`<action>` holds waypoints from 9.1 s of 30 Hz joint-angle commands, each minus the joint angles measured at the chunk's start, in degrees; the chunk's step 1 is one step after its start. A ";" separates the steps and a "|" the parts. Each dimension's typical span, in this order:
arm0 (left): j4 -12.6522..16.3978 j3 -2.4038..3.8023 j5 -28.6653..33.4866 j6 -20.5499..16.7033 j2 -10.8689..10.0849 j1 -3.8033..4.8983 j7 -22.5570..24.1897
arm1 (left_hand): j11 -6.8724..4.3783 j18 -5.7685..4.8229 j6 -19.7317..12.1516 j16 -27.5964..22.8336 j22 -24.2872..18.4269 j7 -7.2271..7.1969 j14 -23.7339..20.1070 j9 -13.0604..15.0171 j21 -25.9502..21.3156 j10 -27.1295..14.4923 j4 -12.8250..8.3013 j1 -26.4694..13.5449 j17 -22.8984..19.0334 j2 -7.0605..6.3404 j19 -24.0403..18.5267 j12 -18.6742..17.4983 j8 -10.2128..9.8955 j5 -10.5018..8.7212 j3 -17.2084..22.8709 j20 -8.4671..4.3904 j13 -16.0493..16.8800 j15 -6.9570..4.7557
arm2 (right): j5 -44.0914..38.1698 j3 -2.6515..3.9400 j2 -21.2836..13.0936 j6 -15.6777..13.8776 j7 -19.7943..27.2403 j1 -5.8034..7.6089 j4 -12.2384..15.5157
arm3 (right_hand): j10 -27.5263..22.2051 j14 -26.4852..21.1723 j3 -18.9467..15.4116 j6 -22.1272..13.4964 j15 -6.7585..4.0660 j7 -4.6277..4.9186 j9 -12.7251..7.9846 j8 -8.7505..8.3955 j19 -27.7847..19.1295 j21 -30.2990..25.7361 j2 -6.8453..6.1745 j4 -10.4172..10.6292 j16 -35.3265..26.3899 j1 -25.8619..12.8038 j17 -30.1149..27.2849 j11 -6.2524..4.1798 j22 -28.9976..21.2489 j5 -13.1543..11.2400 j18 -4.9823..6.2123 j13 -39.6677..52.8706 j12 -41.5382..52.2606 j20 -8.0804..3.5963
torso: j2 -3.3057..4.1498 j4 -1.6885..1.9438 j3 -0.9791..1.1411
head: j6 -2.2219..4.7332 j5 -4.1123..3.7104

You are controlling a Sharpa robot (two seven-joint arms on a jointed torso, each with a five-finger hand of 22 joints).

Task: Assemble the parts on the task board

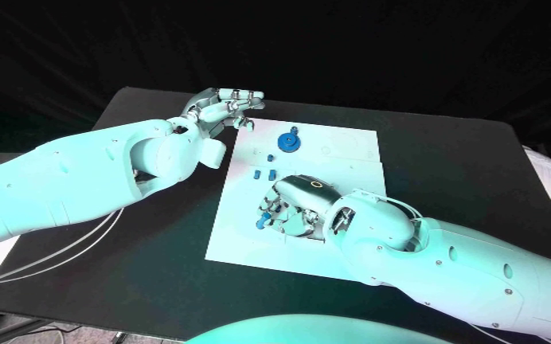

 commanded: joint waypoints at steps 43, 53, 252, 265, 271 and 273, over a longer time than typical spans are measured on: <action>0.12 0.02 -0.48 1.40 0.05 0.01 -0.34 | 0.11 0.64 -0.34 -0.02 -0.16 0.07 -0.41 -0.06 -0.47 -0.54 -0.19 -0.19 -0.31 0.58 0.12 0.57 0.36 -0.05 -0.54 0.28 -0.08 0.11 | -7.54 -0.79 1.64 -0.18 -2.42 -0.48 -0.14 | -13.18 1.03 -8.48 -10.23 2.48 0.58 -2.35 -2.29 -1.57 -2.06 -4.18 1.70 -1.24 -4.71 -3.23 2.46 -3.52 3.62 0.73 -0.24 -4.91 2.03 | -0.02 0.01 -0.01 | -0.11 -0.13; -0.01 -0.01 -0.48 1.61 0.00 -0.01 -0.52 | 0.12 0.63 -0.36 -0.05 -0.17 0.07 -0.43 -0.07 -0.48 -0.61 -0.19 -0.20 -0.37 0.57 0.12 0.57 0.37 -0.06 -0.58 0.29 -0.08 0.12 | -1.62 -0.17 -3.81 -9.60 0.28 -0.56 3.20 | -12.13 0.72 -12.09 -11.67 2.26 1.08 -2.29 -1.85 -2.04 -3.27 -3.27 1.59 -1.95 -3.42 -4.60 2.05 -5.47 4.16 1.10 0.19 -2.39 2.09 | -0.17 -0.13 0.07 | 0.68 -1.35; 1.28 -0.68 -0.49 2.47 -1.67 -1.69 -1.21 | 0.15 0.64 -0.48 -0.11 -0.36 0.08 -0.62 -0.06 -0.74 -1.03 -0.20 -0.34 -0.79 0.70 0.17 1.01 0.55 -0.04 -0.99 0.35 -0.07 0.17 | -2.46 1.66 -23.80 -0.98 -19.54 -5.77 7.65 | 14.17 4.25 -35.78 -6.51 -2.60 -2.41 11.44 10.02 3.74 7.67 5.57 12.42 10.25 -5.52 17.26 -4.12 12.79 12.96 -1.89 71.65 59.92 -2.42 | -1.45 -4.57 0.03 | 1.20 -5.75; 1.41 -0.68 -0.49 2.57 -1.88 -1.69 -1.37 | 0.15 0.64 -0.48 -0.11 -0.36 0.08 -0.62 -0.06 -0.74 -1.03 -0.20 -0.34 -0.79 0.70 0.17 1.01 0.55 -0.04 -0.99 0.35 -0.07 0.17 | -13.32 1.34 -21.20 6.85 -19.36 -6.11 6.39 | 13.71 4.21 -32.41 -6.08 -2.89 -2.67 11.75 9.64 3.58 7.67 4.51 8.86 10.25 1.00 17.48 -4.43 13.01 6.01 -1.91 71.56 59.16 -2.65 | -1.47 -4.67 0.05 | 0.96 -5.17; 1.46 -0.67 -0.49 2.71 -1.86 -1.69 -1.44 | 0.15 0.64 -0.48 -0.11 -0.36 0.08 -0.62 -0.06 -0.74 -1.03 -0.20 -0.34 -0.79 0.70 0.17 1.01 0.55 -0.04 -0.99 0.35 -0.07 0.17 | -15.14 1.10 -20.08 8.90 -19.40 -6.26 5.86 | 13.39 4.23 -29.34 -5.77 -2.89 -2.59 11.56 9.09 3.61 7.79 4.46 6.42 10.34 4.47 17.78 -4.41 13.30 5.80 -1.97 71.46 58.73 -2.71 | -1.46 -4.57 0.05 | 0.80 -5.24; 1.47 -0.67 -0.49 2.72 -1.87 -1.69 -1.47 | 0.15 0.64 -0.48 -0.10 -0.41 0.08 -0.67 -0.05 -0.82 -1.08 -0.23 -0.32 -0.84 0.79 0.16 1.17 0.62 -0.03 -1.05 0.35 -0.06 0.17 | -15.31 1.06 -19.91 9.14 -19.44 -6.29 5.77 | 13.29 4.24 -28.08 -5.62 -2.90 -2.56 11.45 8.86 3.60 7.80 4.70 5.82 10.36 5.24 17.85 -4.43 13.35 6.86 -1.98 71.42 58.59 -2.72 | -1.44 -4.57 0.06 | 0.74 -5.23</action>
